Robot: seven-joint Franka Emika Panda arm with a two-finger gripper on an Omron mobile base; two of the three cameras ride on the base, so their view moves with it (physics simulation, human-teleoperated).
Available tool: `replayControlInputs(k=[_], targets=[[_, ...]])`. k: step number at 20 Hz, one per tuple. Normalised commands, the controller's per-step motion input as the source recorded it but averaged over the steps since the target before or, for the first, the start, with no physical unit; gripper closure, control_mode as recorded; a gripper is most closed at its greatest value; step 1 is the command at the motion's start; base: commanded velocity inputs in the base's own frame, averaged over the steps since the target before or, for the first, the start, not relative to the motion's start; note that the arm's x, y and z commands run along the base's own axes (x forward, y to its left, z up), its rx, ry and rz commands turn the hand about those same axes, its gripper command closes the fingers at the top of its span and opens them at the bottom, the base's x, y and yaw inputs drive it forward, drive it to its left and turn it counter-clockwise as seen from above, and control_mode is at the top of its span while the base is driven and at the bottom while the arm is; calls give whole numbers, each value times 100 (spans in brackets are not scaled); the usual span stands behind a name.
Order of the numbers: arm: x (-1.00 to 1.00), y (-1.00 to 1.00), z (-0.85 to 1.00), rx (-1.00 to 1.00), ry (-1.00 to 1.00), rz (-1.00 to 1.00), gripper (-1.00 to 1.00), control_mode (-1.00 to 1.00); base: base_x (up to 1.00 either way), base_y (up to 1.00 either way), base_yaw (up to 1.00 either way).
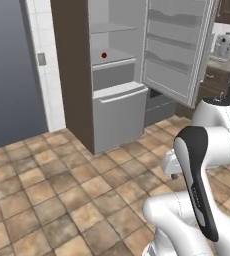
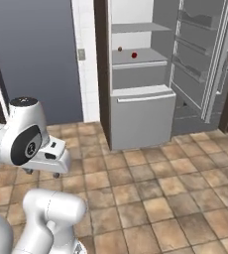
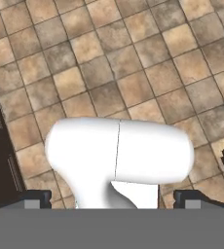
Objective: Pick up the apple and kiwi from the fridge and place one fruit on each plate on the dining counter.
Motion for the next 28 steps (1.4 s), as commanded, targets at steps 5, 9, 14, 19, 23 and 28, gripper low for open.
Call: replayControlInputs(k=[5,9,14,19,23,28], targets=[[0,0,0,0,0,0,-100,100,100,27,-15],[0,0,0,0,0,0,-100,100,100,21,-19],[0,0,0,0,0,0,-100,100,100,7,-14],[0,0,0,0,0,0,-100,100,100,-4,-1],[0,0,0,0,0,0,-100,100,100,-75,28],[0,0,0,0,0,0,-100,100,89,-97,55]])
